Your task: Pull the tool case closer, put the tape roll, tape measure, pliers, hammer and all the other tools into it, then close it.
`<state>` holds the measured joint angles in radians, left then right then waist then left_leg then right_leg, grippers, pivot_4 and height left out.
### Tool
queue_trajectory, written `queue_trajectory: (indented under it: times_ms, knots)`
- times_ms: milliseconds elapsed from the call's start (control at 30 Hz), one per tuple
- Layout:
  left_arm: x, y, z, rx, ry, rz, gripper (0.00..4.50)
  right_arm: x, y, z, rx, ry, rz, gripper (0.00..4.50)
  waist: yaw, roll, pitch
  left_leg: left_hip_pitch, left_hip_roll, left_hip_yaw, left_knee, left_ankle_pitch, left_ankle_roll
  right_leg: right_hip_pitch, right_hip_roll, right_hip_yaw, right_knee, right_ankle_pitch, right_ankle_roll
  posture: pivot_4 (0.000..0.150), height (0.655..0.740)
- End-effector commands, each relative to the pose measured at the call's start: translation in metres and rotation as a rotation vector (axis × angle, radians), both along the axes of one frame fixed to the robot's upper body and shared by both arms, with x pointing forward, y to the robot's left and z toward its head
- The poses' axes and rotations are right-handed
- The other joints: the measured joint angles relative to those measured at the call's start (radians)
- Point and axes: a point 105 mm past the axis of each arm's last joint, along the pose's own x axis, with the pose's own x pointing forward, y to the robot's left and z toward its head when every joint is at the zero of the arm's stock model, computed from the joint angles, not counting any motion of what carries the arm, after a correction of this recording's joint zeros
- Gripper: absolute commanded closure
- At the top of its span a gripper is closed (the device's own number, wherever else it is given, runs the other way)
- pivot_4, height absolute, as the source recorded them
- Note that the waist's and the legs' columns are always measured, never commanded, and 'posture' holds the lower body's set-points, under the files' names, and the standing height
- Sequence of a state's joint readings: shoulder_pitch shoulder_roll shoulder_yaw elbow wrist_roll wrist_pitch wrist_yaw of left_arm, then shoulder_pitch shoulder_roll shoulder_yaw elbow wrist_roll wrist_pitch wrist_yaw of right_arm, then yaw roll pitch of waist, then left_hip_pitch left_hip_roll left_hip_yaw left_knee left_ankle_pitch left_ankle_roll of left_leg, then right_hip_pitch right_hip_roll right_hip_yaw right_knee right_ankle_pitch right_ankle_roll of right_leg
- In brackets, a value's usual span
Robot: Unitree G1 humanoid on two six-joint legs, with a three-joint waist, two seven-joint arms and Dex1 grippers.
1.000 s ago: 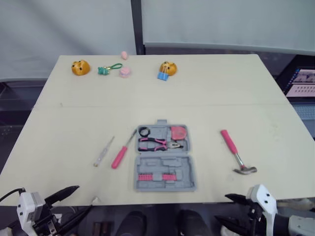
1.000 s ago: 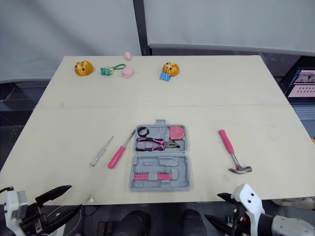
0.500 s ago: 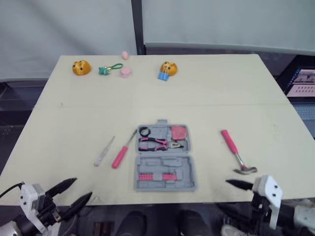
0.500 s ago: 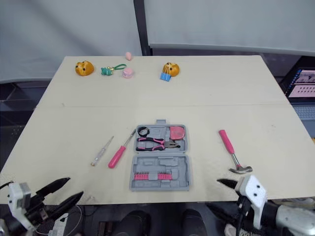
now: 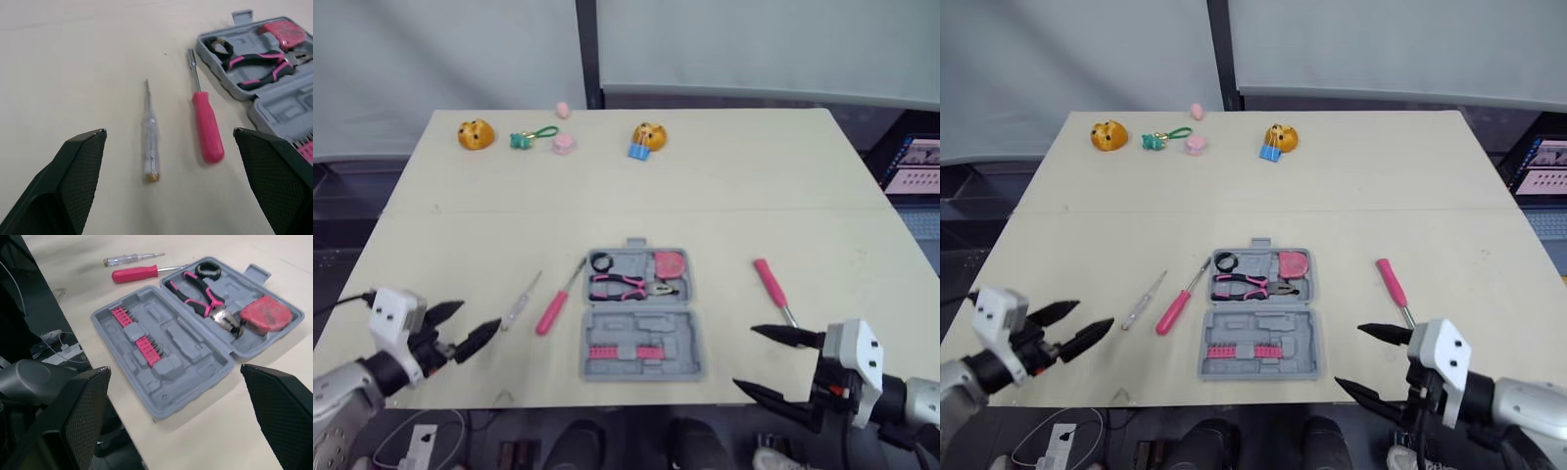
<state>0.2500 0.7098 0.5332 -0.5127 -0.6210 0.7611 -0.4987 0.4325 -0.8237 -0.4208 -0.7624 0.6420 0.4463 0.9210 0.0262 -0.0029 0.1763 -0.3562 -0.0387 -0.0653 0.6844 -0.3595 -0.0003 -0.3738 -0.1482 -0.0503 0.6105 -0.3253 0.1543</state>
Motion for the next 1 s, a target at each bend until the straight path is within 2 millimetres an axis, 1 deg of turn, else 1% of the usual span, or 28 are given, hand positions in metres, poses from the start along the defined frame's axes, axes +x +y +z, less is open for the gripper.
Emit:
queue_trajectory:
  times_ms: [33, 133, 200, 267, 400, 500, 700, 833, 1000]
  knots:
    - [0.008, -0.006, 0.003, 0.026, 0.039, 0.014, 0.03, 0.004, 0.005, 0.014, -0.004, -0.043, 0.011, 0.00, -0.001, 0.000, 0.000, 0.000, 0.000, 0.000, 0.000, 0.000, 0.000, 0.000, 0.000, 0.000, 0.000, 0.000, 0.000, 0.150, 0.7121]
    - [0.017, -0.006, 0.003, 0.051, 0.066, 0.032, 0.03, 0.008, 0.007, 0.019, -0.008, -0.060, 0.014, 0.00, -0.003, 0.000, 0.000, 0.000, 0.000, 0.000, -0.001, 0.000, 0.000, -0.001, 0.000, 0.000, 0.001, 0.000, 0.000, 0.150, 0.7121]
    - [0.024, -0.002, -0.001, 0.102, 0.091, 0.070, 0.03, 0.011, 0.008, 0.022, -0.011, -0.071, 0.010, 0.00, -0.001, 0.000, 0.000, 0.000, 0.000, 0.000, -0.001, 0.000, 0.000, -0.001, 0.000, 0.000, 0.001, 0.000, 0.000, 0.150, 0.7121]
    - [0.031, -0.002, -0.006, 0.131, 0.106, 0.072, 0.03, 0.013, 0.010, 0.023, -0.011, -0.075, 0.007, 0.00, -0.001, 0.000, 0.000, 0.000, 0.000, 0.001, -0.001, 0.001, -0.001, -0.001, 0.000, 0.000, 0.000, 0.000, 0.000, 0.150, 0.7121]
    - [0.043, -0.002, -0.013, 0.148, 0.120, 0.099, 0.03, 0.014, 0.010, 0.024, -0.016, -0.081, -0.008, 0.00, 0.000, 0.000, 0.000, 0.000, 0.000, 0.001, -0.001, 0.001, -0.001, -0.001, 0.000, 0.000, 0.001, 0.000, 0.000, 0.150, 0.7121]
    - [0.052, -0.007, -0.018, 0.151, 0.137, 0.088, 0.03, 0.014, 0.008, 0.024, -0.028, -0.086, -0.025, 0.00, 0.000, 0.000, 0.000, 0.000, 0.000, 0.001, -0.001, 0.001, -0.001, -0.001, 0.000, 0.000, 0.001, 0.000, 0.000, 0.150, 0.7121]
    - [0.065, -0.025, -0.031, 0.131, 0.149, 0.053, 0.03, 0.013, 0.005, 0.024, -0.039, -0.094, -0.048, 0.00, 0.000, 0.000, 0.000, 0.000, 0.000, 0.001, -0.001, 0.001, -0.001, -0.001, 0.000, 0.000, 0.002, 0.000, 0.000, 0.150, 0.7121]
    - [0.069, -0.033, -0.040, 0.130, 0.165, 0.038, 0.03, 0.012, 0.002, 0.024, -0.044, -0.097, -0.066, 0.00, -0.001, 0.000, 0.000, 0.000, 0.000, 0.001, -0.001, 0.001, -0.001, -0.001, 0.000, 0.000, 0.003, 0.000, 0.001, 0.150, 0.7121]
    - [0.075, -0.038, -0.049, 0.134, 0.179, 0.036, 0.03, 0.010, 0.000, 0.024, -0.049, -0.100, -0.086, 0.00, 0.001, 0.000, 0.000, 0.000, 0.000, 0.001, -0.001, 0.001, -0.001, -0.001, 0.000, 0.000, 0.002, 0.000, 0.001, 0.150, 0.7121]
